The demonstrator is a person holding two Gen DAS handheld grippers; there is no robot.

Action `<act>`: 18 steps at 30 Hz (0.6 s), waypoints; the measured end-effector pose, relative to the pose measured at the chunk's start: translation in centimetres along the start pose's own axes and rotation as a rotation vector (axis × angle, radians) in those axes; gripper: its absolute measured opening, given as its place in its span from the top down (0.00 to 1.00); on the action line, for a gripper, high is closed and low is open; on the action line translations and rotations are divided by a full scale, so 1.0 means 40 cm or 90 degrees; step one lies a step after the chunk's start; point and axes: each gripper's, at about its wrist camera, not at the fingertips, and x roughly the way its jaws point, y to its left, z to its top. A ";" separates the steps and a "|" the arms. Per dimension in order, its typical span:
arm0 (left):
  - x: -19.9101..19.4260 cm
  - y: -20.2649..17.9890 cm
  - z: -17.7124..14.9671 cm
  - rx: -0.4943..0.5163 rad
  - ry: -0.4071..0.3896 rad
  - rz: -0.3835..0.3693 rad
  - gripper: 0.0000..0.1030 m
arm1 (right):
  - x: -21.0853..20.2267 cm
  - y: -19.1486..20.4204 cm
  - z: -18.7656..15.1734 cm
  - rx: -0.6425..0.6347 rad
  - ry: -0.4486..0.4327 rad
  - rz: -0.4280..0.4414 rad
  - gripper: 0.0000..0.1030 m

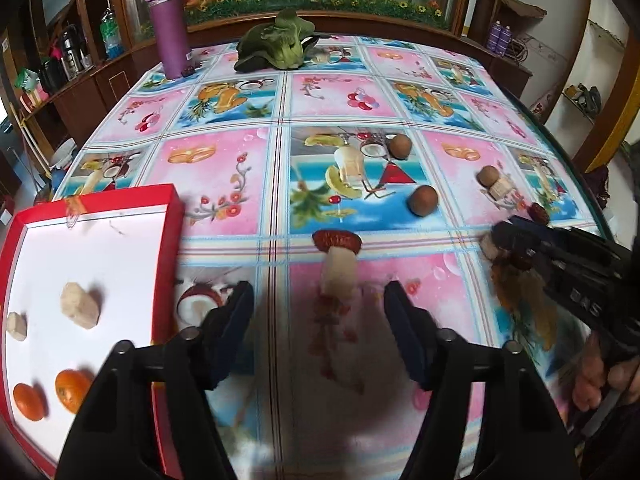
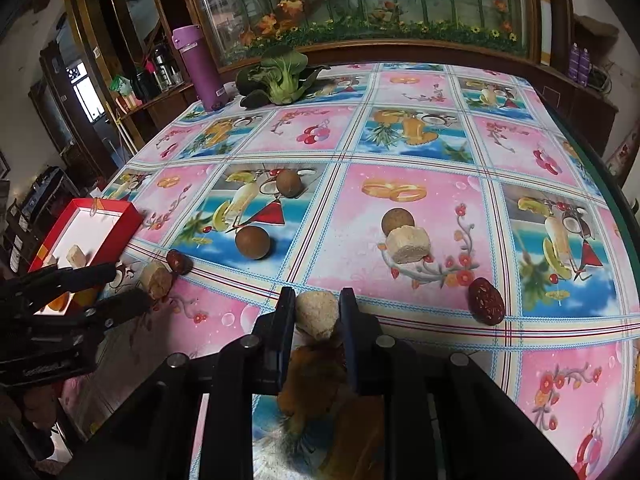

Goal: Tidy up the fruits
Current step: 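Return to the table and grasp beige cakes with left and right grippers, then carry the held beige cakes with both grippers over the tray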

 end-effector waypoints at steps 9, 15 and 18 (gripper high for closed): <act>0.044 -0.005 0.005 0.002 0.015 -0.034 0.79 | -0.063 0.000 -0.018 0.007 -0.030 0.035 0.80; 0.012 -0.013 -0.002 0.009 -0.004 -0.045 0.79 | -0.084 0.040 -0.037 -0.004 -0.020 0.053 0.80; -0.027 -0.016 -0.021 0.016 -0.022 -0.039 0.79 | -0.086 0.067 -0.048 -0.013 -0.013 0.057 0.80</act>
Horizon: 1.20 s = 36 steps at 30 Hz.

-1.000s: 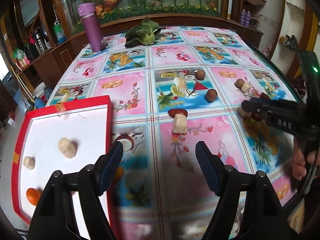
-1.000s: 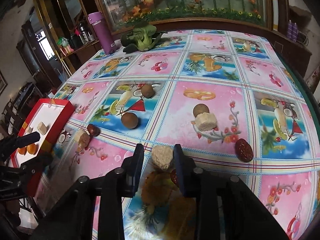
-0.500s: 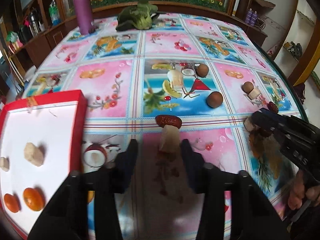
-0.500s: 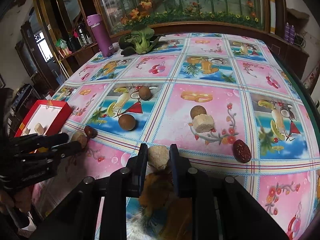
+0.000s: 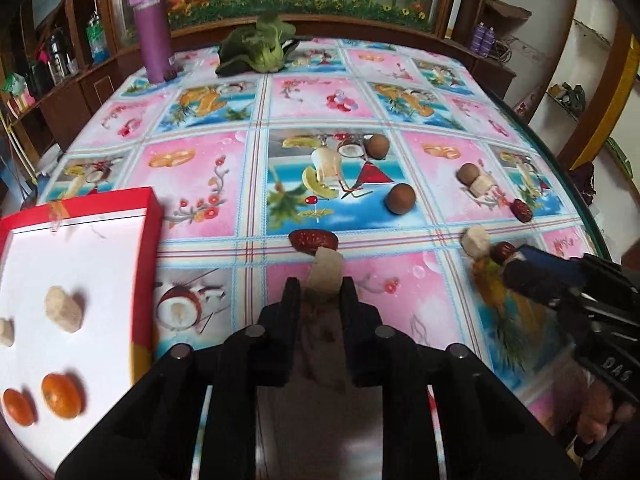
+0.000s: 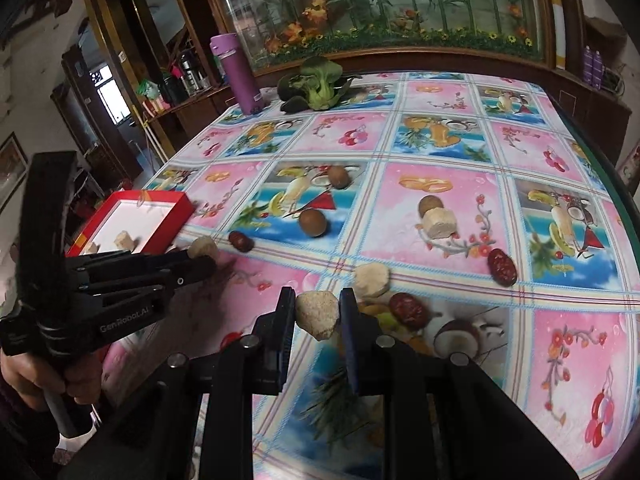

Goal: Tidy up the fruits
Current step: 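Carry the held beige cakes with both grippers over the tray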

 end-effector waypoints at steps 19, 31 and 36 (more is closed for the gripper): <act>-0.138 0.030 -0.098 -0.018 -0.059 0.022 0.79 | 0.006 0.187 -0.048 -0.109 0.008 -0.046 0.80; -0.162 0.067 -0.096 -0.038 -0.076 0.039 0.79 | 0.004 0.239 -0.034 -0.136 0.001 -0.058 0.79; -0.184 0.102 -0.094 -0.054 -0.096 0.060 0.79 | 0.008 0.271 -0.019 -0.147 -0.002 -0.047 0.80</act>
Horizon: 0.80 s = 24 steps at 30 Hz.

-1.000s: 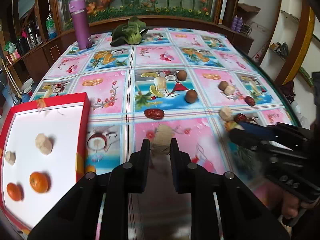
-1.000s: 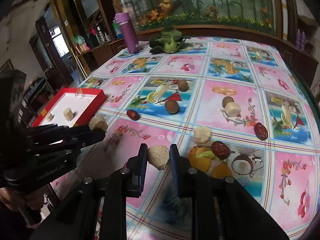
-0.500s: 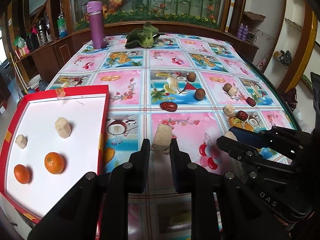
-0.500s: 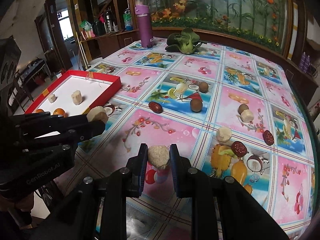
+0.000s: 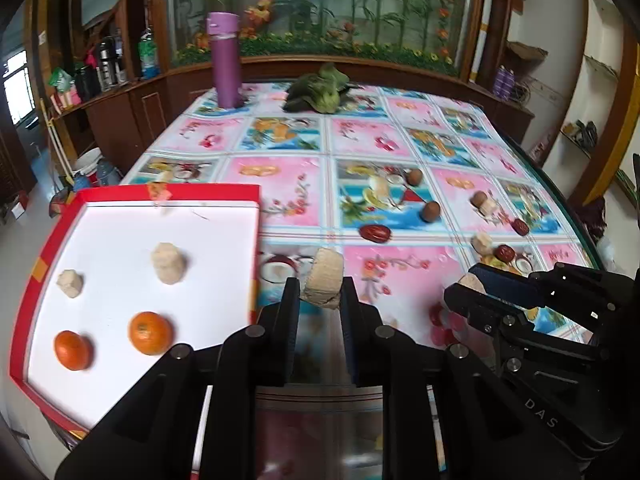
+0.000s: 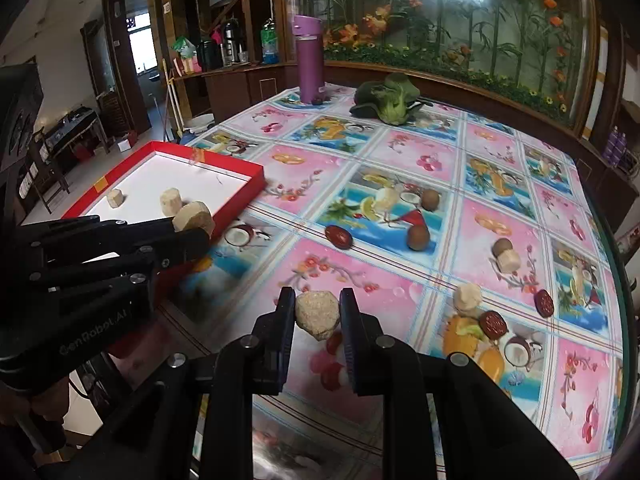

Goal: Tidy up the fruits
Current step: 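Carry the held beige cakes with both grippers over the tray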

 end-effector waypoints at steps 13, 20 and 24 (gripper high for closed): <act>-0.035 0.131 -0.004 -0.046 -0.037 0.067 0.79 | 0.024 0.099 0.082 -0.021 -0.010 0.045 0.80; -0.042 0.189 -0.017 -0.068 -0.041 0.098 0.79 | 0.048 0.170 0.117 -0.037 -0.010 0.074 0.80; -0.047 0.217 -0.023 -0.078 -0.044 0.112 0.79 | 0.066 0.205 0.135 -0.043 -0.006 0.094 0.80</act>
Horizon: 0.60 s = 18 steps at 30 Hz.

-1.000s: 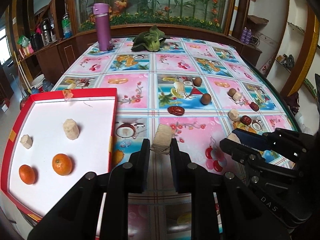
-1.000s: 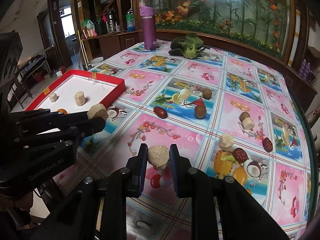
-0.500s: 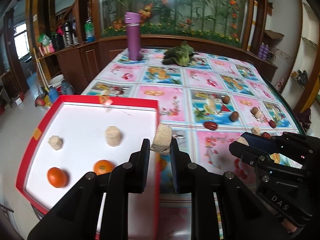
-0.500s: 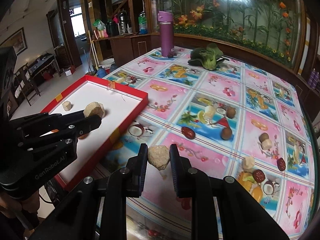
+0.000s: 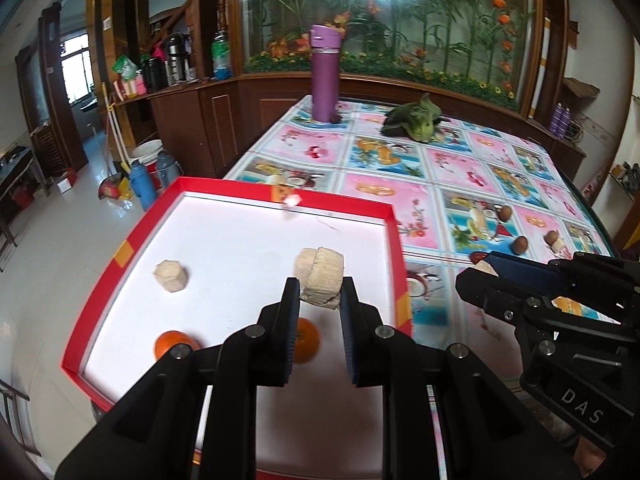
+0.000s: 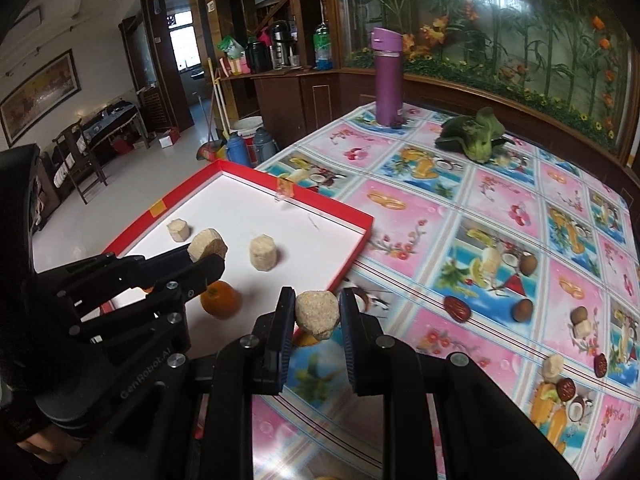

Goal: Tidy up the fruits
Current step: 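Carry the held beige cakes with both grippers over the tray, then open both grippers to release the beige cakes into the tray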

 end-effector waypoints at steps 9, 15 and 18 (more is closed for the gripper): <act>0.009 0.055 -0.001 -0.015 -0.004 0.035 0.79 | 0.066 0.047 0.034 0.001 0.015 0.032 0.80; 0.022 0.082 -0.009 -0.025 0.004 0.041 0.79 | 0.110 0.055 0.038 0.019 0.038 0.041 0.80; 0.029 0.090 -0.012 -0.028 0.008 0.043 0.79 | 0.121 0.061 0.037 0.018 0.045 0.040 0.80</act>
